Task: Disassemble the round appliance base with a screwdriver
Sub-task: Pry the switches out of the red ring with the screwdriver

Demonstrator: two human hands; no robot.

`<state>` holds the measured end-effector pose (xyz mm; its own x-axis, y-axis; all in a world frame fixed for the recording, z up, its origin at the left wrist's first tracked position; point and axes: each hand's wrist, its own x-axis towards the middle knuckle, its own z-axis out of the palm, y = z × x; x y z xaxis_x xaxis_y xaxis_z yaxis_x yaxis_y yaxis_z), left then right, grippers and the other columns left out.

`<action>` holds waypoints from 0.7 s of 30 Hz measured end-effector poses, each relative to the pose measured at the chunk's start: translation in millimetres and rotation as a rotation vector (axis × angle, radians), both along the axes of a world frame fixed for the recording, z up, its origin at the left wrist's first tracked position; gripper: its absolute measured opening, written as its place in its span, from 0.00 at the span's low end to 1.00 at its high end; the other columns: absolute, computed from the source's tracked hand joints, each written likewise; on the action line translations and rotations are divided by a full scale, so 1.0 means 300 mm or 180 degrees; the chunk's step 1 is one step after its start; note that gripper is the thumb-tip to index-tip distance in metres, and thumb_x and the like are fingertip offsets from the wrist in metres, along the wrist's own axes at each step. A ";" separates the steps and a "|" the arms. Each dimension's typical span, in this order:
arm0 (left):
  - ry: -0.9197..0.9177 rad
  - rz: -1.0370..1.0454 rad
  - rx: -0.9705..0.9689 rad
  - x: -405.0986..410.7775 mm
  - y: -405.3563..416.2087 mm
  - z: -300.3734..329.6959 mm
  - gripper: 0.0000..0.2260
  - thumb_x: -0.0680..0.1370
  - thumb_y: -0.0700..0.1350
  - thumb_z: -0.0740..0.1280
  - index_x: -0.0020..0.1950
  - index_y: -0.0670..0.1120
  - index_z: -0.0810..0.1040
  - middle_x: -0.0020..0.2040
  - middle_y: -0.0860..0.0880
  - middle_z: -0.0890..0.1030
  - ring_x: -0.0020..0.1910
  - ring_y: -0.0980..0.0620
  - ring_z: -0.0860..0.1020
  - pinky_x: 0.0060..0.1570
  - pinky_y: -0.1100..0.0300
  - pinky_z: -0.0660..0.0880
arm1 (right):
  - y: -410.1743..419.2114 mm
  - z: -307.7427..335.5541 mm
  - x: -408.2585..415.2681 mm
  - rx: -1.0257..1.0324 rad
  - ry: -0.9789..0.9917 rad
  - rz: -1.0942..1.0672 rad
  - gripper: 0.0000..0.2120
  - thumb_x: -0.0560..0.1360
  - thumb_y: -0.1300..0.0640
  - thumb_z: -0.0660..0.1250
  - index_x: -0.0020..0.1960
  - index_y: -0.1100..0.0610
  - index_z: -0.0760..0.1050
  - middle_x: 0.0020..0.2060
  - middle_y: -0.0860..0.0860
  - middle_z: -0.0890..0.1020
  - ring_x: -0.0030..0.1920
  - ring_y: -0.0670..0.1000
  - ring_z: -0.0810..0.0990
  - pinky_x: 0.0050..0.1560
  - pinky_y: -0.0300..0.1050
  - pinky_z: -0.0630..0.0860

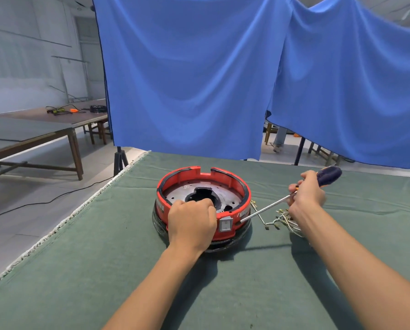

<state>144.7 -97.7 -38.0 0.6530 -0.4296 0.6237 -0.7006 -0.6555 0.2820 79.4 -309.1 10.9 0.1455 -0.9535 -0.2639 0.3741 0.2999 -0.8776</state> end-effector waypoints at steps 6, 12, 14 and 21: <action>-0.0029 -0.0156 -0.0074 -0.005 0.010 -0.010 0.19 0.73 0.48 0.48 0.39 0.47 0.80 0.36 0.49 0.82 0.36 0.47 0.75 0.42 0.58 0.60 | 0.057 0.050 -0.130 -0.0035 -0.0383 -0.0314 0.12 0.71 0.54 0.63 0.32 0.54 0.63 0.14 0.44 0.67 0.16 0.44 0.67 0.21 0.33 0.55; 0.0002 -0.0180 -0.0168 -0.018 0.014 -0.004 0.18 0.73 0.46 0.50 0.38 0.47 0.79 0.34 0.48 0.81 0.34 0.45 0.75 0.42 0.56 0.62 | 0.155 0.122 -0.148 -0.0825 -0.0709 -0.0226 0.14 0.72 0.54 0.64 0.31 0.55 0.64 0.14 0.46 0.68 0.17 0.46 0.68 0.21 0.31 0.56; 0.0006 -0.0179 -0.0203 -0.017 0.016 -0.005 0.17 0.73 0.46 0.51 0.37 0.47 0.78 0.33 0.48 0.81 0.33 0.45 0.74 0.40 0.56 0.61 | 0.183 0.137 -0.134 -0.1051 -0.0735 -0.0147 0.14 0.71 0.54 0.64 0.30 0.55 0.64 0.14 0.47 0.68 0.17 0.47 0.68 0.21 0.31 0.56; -0.0034 -0.0172 -0.0255 -0.024 0.022 -0.007 0.15 0.73 0.45 0.53 0.34 0.46 0.77 0.29 0.48 0.78 0.31 0.44 0.73 0.38 0.56 0.60 | 0.240 0.146 -0.080 -0.1374 -0.0787 0.0035 0.13 0.72 0.55 0.64 0.32 0.56 0.64 0.15 0.45 0.66 0.18 0.48 0.69 0.22 0.34 0.60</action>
<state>137.5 -91.2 -40.0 0.6234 -0.4125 0.6642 -0.7376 -0.5922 0.3244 55.5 -237.2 54.7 0.1647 -0.9662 0.1983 0.5856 -0.0660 -0.8079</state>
